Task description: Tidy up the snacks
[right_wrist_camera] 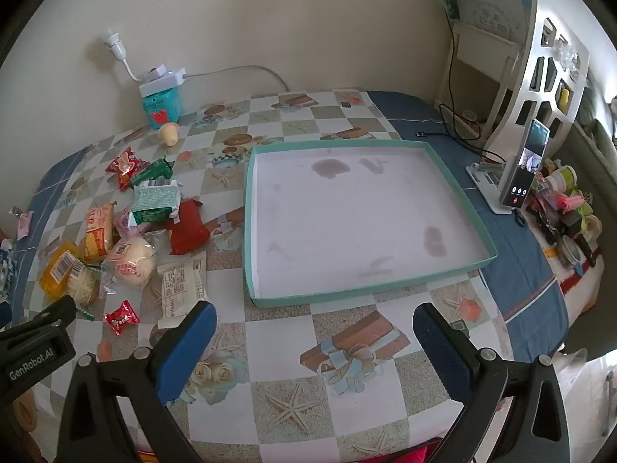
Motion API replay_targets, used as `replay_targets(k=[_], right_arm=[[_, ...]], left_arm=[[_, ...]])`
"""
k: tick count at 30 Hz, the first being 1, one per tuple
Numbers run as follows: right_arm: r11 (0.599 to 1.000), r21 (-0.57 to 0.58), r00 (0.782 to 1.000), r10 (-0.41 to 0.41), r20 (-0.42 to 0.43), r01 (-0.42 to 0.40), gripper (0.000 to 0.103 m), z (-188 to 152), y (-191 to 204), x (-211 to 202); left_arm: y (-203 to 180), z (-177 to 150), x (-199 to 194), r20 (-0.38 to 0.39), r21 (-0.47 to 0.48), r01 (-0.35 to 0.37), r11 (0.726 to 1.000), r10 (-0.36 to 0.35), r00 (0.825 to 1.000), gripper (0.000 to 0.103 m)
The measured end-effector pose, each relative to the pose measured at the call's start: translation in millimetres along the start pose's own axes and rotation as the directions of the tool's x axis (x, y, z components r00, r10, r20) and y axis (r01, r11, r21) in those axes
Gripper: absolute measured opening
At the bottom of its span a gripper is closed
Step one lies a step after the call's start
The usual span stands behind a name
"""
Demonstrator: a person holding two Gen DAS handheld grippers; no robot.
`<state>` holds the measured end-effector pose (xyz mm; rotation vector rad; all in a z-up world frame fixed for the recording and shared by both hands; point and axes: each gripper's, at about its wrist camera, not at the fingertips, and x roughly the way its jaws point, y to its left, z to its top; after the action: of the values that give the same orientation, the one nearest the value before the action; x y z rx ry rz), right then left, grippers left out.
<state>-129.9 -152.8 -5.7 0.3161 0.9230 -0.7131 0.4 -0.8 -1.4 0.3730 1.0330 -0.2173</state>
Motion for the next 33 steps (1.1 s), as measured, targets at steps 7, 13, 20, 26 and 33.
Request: replay_targets(k=[7,13,20,26,33], right_arm=[[1.0,0.0,1.0,0.0,0.001,0.0,0.103,0.0,0.5,1.2],[1.0,0.0,1.0,-0.001,0.001,0.001,0.103,0.2,0.6,0.9],[1.0,0.001,1.0,-0.001,0.001,0.001,0.103,0.3,0.4,0.8],[1.0,0.0,1.0,-0.001,0.001,0.001,0.103,0.2,0.6,1.0],[1.0,0.002,1.0,-0.001,0.002,0.001,0.103,0.2,0.4,1.1]], left_arm=[[1.4,-1.2,2.0,-0.005,-0.005,0.0,1.0,0.0,1.0,0.103],[2.5,-1.7,2.7,-0.006,-0.005,-0.001,1.0,0.001,1.0,0.103],[4.0,-2.1,4.2,-0.008,-0.007,-0.002,1.0,0.002,1.0,0.103],[4.2,-1.9,4.4,-0.009,-0.007,-0.001,1.0,0.001,1.0,0.103],[4.5,-1.9,4.8,-0.01,-0.008,-0.004,1.0,0.004,1.0,0.103]])
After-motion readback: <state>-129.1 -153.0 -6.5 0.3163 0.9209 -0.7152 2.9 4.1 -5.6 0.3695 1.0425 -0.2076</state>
